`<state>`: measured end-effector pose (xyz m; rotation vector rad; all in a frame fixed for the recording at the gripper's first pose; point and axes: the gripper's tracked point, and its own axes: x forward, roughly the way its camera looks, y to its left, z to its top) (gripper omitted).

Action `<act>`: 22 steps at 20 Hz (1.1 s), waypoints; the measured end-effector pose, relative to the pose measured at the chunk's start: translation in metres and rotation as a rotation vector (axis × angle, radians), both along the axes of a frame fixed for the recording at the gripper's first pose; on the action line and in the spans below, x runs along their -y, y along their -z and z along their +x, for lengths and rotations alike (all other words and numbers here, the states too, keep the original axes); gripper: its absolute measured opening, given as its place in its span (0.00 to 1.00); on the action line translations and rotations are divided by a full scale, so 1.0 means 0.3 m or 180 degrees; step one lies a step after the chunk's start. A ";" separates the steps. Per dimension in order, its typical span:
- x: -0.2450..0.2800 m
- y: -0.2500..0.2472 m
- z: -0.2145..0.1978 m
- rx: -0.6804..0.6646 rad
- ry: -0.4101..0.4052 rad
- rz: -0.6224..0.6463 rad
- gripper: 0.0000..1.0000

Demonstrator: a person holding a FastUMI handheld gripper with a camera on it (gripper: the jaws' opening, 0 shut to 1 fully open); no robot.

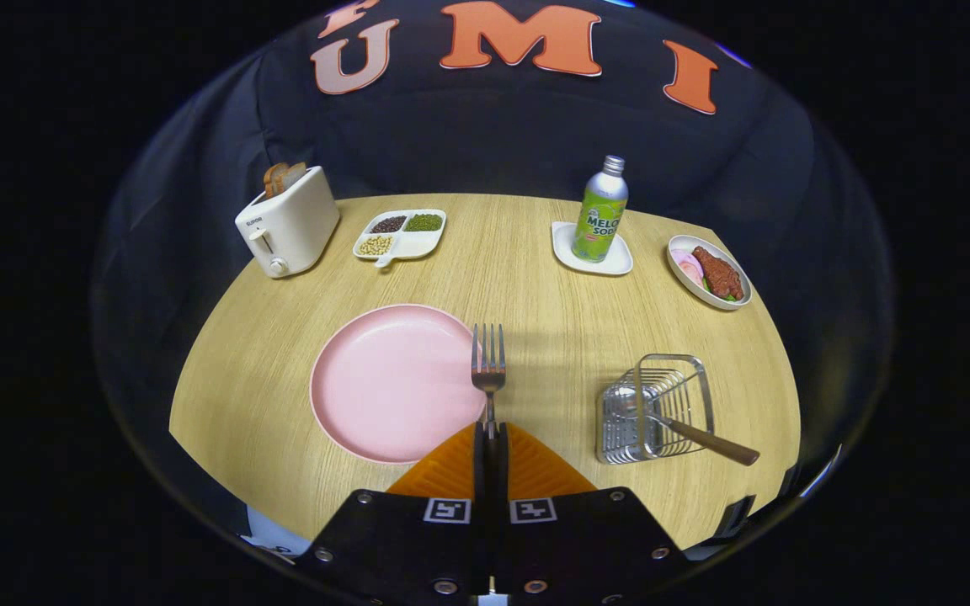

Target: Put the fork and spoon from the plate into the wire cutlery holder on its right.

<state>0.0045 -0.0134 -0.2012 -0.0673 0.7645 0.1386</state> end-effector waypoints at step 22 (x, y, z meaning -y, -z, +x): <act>0.479 -0.097 0.046 -0.0918 -0.0693 -0.0751 0.03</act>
